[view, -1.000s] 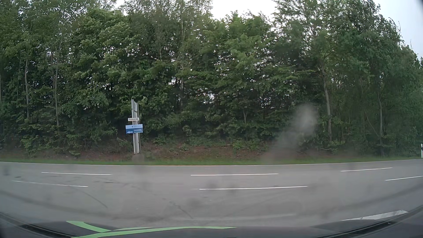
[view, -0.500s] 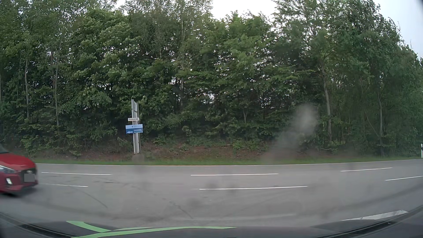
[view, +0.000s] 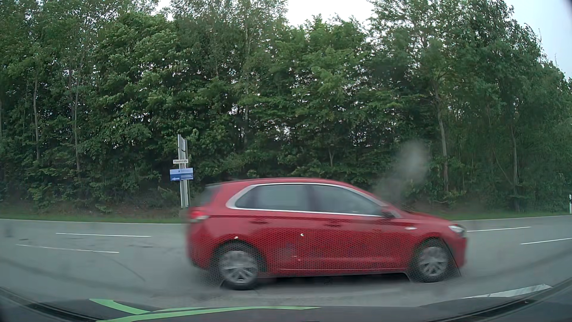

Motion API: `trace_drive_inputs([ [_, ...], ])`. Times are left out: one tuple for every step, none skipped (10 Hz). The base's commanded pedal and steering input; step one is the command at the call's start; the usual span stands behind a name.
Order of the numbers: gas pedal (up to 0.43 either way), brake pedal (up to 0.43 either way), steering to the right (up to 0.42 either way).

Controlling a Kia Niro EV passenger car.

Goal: Follow the waypoints while adhering to traffic rules and regulations

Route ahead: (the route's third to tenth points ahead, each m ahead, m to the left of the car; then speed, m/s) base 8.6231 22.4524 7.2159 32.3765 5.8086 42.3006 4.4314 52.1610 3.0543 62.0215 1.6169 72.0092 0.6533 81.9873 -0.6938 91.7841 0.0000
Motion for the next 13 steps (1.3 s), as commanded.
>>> trace_drive_inputs([
  [0.0, 0.348, -0.084],
  [0.0, 0.348, -0.084],
  [0.0, 0.348, -0.084],
  [0.0, 0.348, -0.085],
  [0.0, 0.348, -0.085],
  [0.0, 0.348, -0.085],
  [0.0, 0.348, -0.085],
  [0.0, 0.348, -0.085],
  [0.0, 0.348, -0.085],
  [0.0, 0.348, -0.085],
  [0.0, 0.348, -0.085],
  [0.0, 0.348, -0.085],
  [0.0, 0.348, -0.085],
])
